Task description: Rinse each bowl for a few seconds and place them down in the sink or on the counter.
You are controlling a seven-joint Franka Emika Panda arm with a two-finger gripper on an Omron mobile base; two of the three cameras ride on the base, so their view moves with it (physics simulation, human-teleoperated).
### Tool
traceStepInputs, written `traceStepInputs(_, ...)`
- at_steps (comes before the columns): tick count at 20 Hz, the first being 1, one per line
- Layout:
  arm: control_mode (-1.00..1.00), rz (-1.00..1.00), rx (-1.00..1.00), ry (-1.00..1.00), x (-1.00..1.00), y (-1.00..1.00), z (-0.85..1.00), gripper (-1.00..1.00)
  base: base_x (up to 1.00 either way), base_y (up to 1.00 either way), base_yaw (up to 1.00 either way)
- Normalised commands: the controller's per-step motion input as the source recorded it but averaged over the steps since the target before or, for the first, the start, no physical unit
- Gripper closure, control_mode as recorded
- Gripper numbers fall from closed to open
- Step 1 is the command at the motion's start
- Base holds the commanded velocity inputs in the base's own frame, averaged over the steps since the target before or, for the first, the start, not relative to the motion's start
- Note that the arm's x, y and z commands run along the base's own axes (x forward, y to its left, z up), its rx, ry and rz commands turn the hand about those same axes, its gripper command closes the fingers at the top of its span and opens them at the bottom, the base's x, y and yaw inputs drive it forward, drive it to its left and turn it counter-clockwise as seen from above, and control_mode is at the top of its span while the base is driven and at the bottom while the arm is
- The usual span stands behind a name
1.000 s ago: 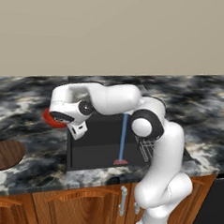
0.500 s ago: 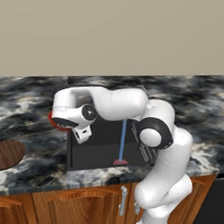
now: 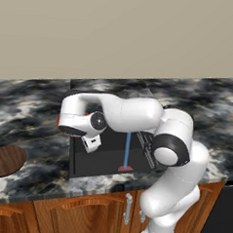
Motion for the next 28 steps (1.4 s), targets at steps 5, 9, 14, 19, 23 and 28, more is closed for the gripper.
traceStepInputs(5,-1.0,-0.09,-0.03,0.03,-0.17,-0.19,0.21,1.0,0.0,0.0,0.0)
traceStepInputs(9,-1.0,-0.1,-0.03,0.05,-0.12,-0.21,0.2,1.0,0.0,0.0,0.0)
traceStepInputs(14,-1.0,-0.1,-0.03,0.07,-0.09,-0.21,0.19,1.0,0.0,0.0,0.0)
traceStepInputs(19,-1.0,-0.11,-0.02,0.1,-0.07,-0.21,0.19,1.0,0.0,0.0,0.0)
traceStepInputs(23,-1.0,-0.1,-0.04,0.08,-0.08,-0.2,0.18,1.0,0.0,0.0,0.0)
traceStepInputs(28,-1.0,-0.1,-0.06,0.07,-0.1,-0.18,0.17,1.0,0.0,0.0,0.0)
